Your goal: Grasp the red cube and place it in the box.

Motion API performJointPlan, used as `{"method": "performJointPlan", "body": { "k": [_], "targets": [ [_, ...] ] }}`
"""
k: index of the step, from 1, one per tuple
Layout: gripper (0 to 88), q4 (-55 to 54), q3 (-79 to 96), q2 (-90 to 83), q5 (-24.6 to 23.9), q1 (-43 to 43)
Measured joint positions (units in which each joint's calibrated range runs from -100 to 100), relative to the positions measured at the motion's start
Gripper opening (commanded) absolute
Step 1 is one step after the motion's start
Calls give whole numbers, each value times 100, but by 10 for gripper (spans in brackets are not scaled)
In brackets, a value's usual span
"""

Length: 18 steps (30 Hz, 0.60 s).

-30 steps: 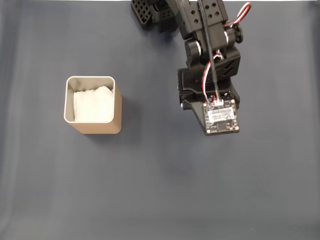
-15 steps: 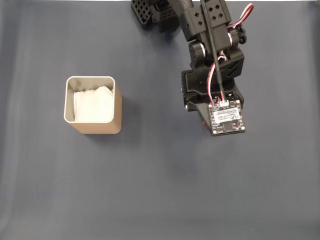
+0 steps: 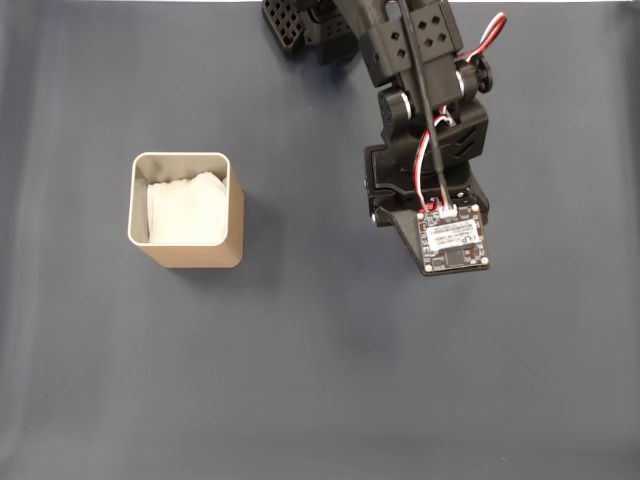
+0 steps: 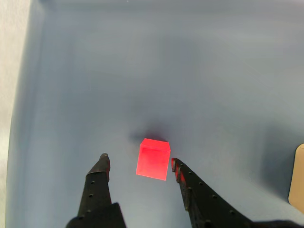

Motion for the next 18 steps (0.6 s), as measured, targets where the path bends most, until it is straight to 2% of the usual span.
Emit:
{"method": "performJointPlan", "body": {
  "k": [18],
  "targets": [
    [333,-97,0,178,-29,-15]
  ]
}}
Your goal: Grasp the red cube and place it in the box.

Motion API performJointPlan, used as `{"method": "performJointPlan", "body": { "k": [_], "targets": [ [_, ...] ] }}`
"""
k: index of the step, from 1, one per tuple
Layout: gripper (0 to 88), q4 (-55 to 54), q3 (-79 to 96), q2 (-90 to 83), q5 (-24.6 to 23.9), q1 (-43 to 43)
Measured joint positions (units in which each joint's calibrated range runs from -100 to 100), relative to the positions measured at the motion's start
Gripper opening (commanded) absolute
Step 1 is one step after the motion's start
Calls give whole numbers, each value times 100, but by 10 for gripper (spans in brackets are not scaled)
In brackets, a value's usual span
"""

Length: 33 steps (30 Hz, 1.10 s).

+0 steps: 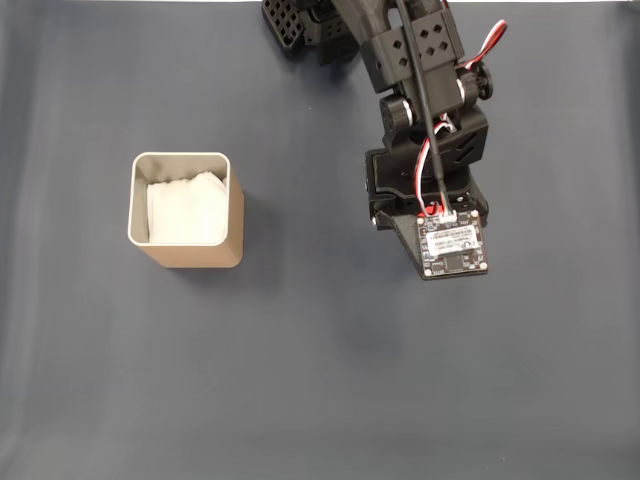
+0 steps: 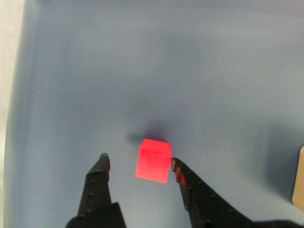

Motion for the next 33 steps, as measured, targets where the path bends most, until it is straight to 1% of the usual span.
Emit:
{"method": "performJointPlan", "body": {
  "k": [22,33],
  "targets": [
    [332,0,0,45,15,-143],
    [333,0,82,45,0,30]
  ]
}}
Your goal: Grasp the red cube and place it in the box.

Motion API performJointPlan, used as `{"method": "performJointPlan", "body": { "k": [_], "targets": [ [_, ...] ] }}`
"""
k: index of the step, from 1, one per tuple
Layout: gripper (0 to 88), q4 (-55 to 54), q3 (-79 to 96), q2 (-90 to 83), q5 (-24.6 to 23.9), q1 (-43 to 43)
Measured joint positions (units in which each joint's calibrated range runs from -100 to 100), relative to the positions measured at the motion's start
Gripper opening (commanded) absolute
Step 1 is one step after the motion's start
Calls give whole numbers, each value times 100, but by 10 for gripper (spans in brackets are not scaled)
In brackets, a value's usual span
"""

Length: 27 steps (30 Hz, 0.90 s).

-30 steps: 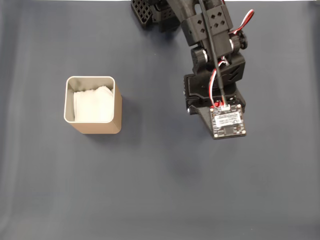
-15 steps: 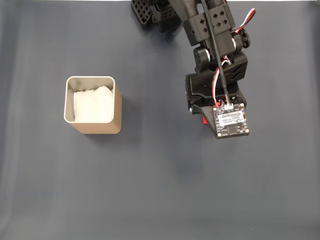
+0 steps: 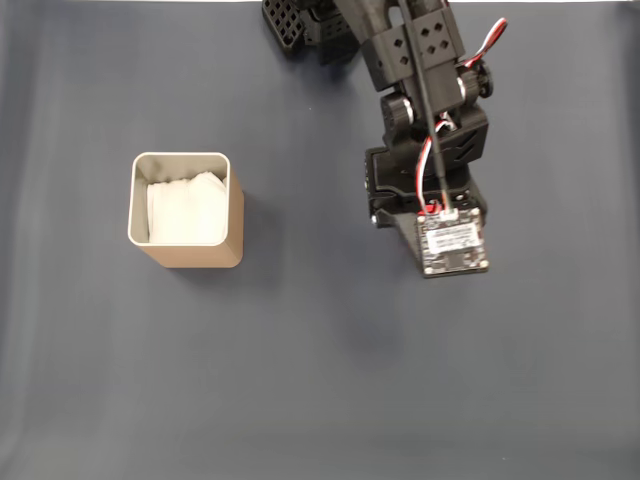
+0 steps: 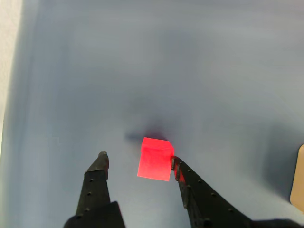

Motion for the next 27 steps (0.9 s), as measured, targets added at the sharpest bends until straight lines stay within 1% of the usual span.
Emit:
{"method": "performJointPlan", "body": {
  "k": [14,27],
  "targets": [
    [333,284,0,-223,-93,60],
    [333,301,9,-267,-93,53]
  ]
}}
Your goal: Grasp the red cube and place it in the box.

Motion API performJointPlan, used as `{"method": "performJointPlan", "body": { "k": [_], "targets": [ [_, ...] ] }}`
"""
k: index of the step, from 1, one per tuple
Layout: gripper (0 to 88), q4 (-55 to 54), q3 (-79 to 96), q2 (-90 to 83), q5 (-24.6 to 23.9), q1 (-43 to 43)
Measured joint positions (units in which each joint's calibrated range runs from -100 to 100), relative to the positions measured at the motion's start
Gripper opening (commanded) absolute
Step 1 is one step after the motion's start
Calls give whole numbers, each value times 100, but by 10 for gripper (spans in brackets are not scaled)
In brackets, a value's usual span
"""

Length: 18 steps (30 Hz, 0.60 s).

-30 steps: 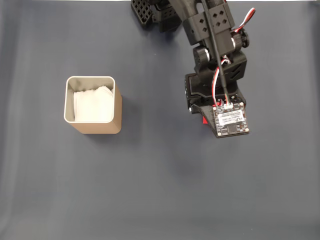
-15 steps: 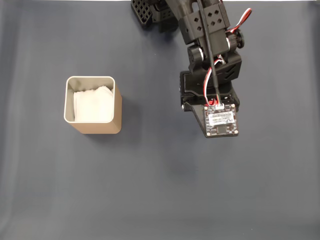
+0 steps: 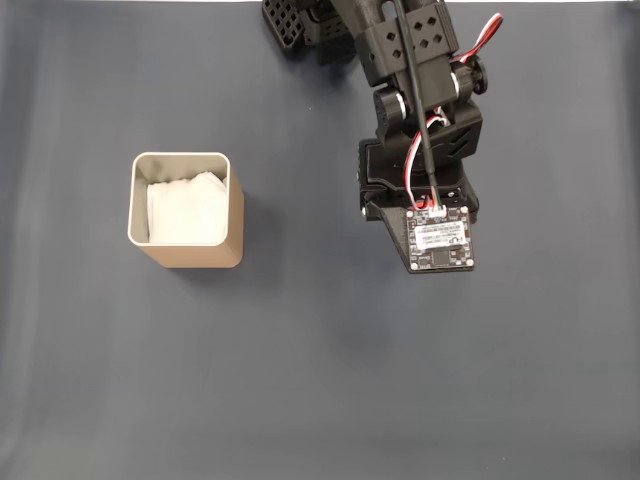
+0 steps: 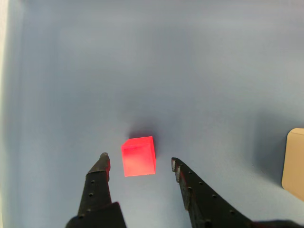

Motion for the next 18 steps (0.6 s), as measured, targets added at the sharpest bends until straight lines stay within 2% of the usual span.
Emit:
{"method": "performJointPlan", "body": {
  "k": [18],
  "targets": [
    [332,-366,264,27,249,-68]
  ]
}}
